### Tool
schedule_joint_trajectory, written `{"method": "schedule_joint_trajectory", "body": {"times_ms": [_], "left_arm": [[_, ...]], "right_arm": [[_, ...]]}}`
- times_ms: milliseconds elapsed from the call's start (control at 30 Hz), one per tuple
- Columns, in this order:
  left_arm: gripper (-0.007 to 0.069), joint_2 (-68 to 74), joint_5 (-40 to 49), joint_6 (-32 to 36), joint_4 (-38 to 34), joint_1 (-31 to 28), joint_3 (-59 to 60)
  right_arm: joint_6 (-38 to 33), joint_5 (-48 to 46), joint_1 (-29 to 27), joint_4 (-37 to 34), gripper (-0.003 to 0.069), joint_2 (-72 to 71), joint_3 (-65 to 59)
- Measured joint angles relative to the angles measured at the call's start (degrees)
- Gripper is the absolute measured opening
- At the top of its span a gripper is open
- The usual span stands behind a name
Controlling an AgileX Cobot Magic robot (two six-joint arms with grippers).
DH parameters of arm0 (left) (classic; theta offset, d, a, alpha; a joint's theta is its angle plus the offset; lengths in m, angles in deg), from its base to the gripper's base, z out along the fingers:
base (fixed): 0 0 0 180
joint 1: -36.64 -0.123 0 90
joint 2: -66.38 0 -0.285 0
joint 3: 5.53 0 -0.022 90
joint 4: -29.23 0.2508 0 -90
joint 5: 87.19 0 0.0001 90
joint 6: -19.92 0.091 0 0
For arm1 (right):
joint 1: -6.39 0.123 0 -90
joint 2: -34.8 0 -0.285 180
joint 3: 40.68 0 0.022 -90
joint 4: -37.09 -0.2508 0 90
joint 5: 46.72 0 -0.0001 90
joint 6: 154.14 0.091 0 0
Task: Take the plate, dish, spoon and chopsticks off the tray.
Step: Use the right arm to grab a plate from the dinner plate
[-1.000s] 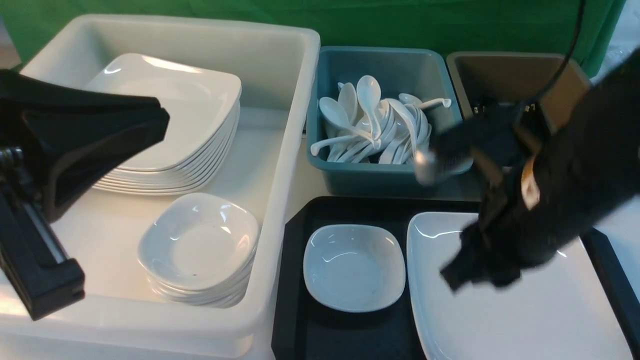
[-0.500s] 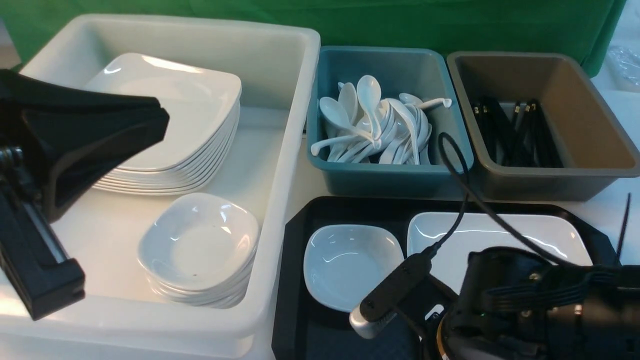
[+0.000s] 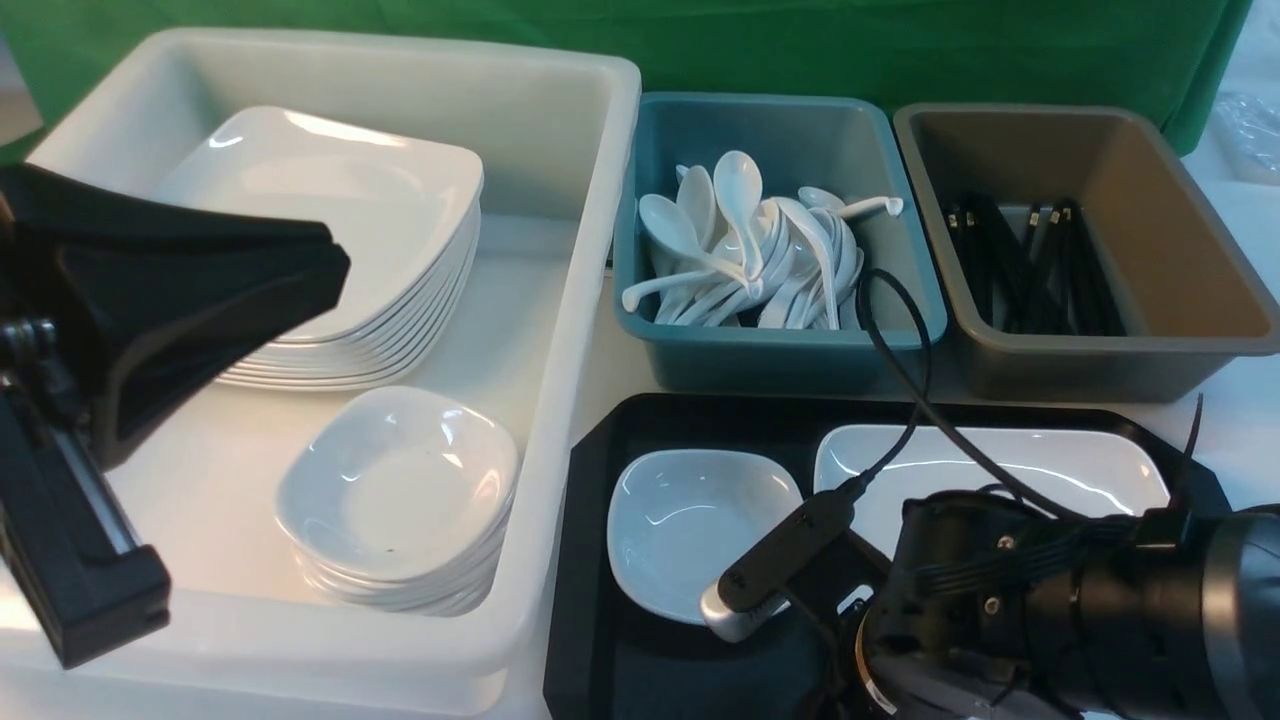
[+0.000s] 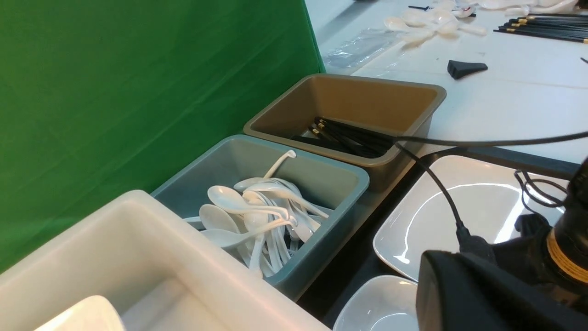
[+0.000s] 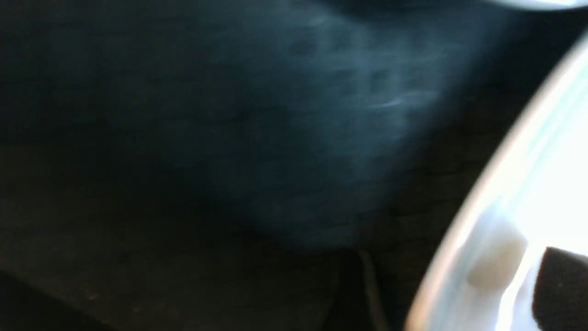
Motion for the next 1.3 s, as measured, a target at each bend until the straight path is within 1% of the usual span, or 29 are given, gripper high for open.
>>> {"method": "schedule_joint_trajectory", "body": {"times_ms": [67,100,133,167,200,233,333,500,633,667,733,833,1000,1200,1300], "left_arm": [[0.0006,0.0,0.2,0.0,-0.4,0.0,0.0],[0.0006,0.0,0.3,0.0,-0.4,0.0,0.0],[0.0006,0.0,0.3,0.0,-0.8,0.0,0.0],[0.0006,0.0,0.3,0.0,-0.9,0.0,0.0],[0.0006,0.0,0.3,0.0,-0.9,0.0,0.0],[0.0006,0.0,0.3,0.0,-1.0,0.0,0.0],[0.0006,0.0,0.4,0.0,-1.0,0.0,0.0],[0.0006,0.0,0.4,0.0,-1.3,0.0,0.0],[0.0006,0.0,0.4,0.0,-1.3,0.0,0.0],[0.0006,0.0,0.4,0.0,-1.3,0.0,0.0],[0.0006,0.0,0.5,0.0,-1.3,0.0,0.0],[0.0006,0.0,0.5,0.0,-1.3,0.0,0.0],[0.0006,0.0,0.4,0.0,-1.4,0.0,0.0],[0.0006,0.0,0.1,-0.2,-1.4,0.0,0.0],[0.0006,0.0,-0.6,-0.6,-0.7,0.0,0.0]], "right_arm": [[-0.8,0.0,-0.1,0.0,0.0489,0.1,0.1],[-0.8,0.0,-0.1,0.0,0.0484,0.1,0.1],[-1.0,0.2,-0.1,0.0,0.0444,0.2,0.1],[-1.0,0.2,-0.1,0.0,0.0425,0.2,0.1],[-1.0,0.2,-0.1,0.0,0.0389,0.2,0.1],[-1.0,0.2,-0.1,-0.2,0.0332,0.3,0.1],[-1.3,0.0,-0.1,-0.1,0.0272,0.2,0.2],[-5.1,-1.5,-0.1,-2.3,0.025,-0.5,0.9],[-6.3,-6.4,0.2,-3.9,0.0207,-3.4,2.6],[-6.3,-6.4,0.2,-3.9,0.0207,-3.4,2.7],[-6.5,-9.0,0.6,-3.9,0.0183,-5.3,3.6],[-6.7,-15.0,2.3,-3.9,0.0127,-10.1,6.7],[-6.9,-22.9,3.6,-3.9,0.0072,-15.4,11.2],[-6.8,-31.1,5.2,-3.7,0.0063,-20.4,16.1],[-6.7,-31.7,7.0,-3.7,0.0063,-21.7,18.6]]}}
